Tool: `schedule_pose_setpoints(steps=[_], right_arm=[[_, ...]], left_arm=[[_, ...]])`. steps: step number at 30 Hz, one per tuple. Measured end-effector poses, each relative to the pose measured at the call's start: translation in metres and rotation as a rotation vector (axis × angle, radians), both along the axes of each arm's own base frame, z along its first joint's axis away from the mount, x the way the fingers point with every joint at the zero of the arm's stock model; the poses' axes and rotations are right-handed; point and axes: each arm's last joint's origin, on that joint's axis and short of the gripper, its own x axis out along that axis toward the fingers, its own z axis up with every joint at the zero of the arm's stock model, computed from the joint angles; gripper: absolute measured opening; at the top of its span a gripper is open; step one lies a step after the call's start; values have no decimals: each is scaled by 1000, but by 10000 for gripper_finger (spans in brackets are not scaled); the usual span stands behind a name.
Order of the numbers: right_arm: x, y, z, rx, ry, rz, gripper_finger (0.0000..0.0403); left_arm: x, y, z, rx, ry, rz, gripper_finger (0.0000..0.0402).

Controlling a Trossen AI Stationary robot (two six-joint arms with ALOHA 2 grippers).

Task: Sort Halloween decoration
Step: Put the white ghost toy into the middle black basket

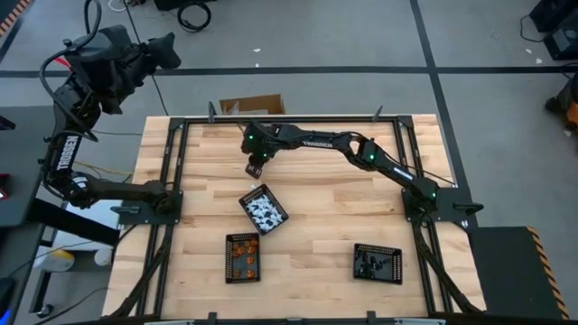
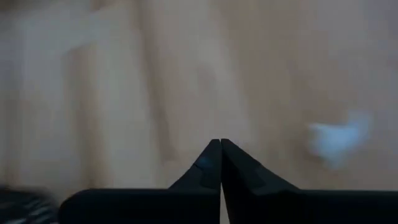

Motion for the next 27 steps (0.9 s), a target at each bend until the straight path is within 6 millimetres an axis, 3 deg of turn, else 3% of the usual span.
schedule_pose_setpoints(steps=[5,10,15,20,23,27], right_arm=[[1,10,14,36,-2,12,11],[-2,-16,32,41,-90,-109,53],[0,-26,19,-7,-88,-186,127],[11,-12,0,-2,-89,-232,194],[10,-2,-7,-58,-18,-290,215],[14,3,1,-118,-46,-289,221]], left_arm=[[0,0,-1,-3,8,-14,270],[-1,-2,-4,-28,51,-37,270],[-1,-2,-5,-34,63,-38,270],[1,-1,-6,-35,64,-40,270],[2,0,-6,-39,68,-41,270],[3,1,-6,-39,68,-48,270]])
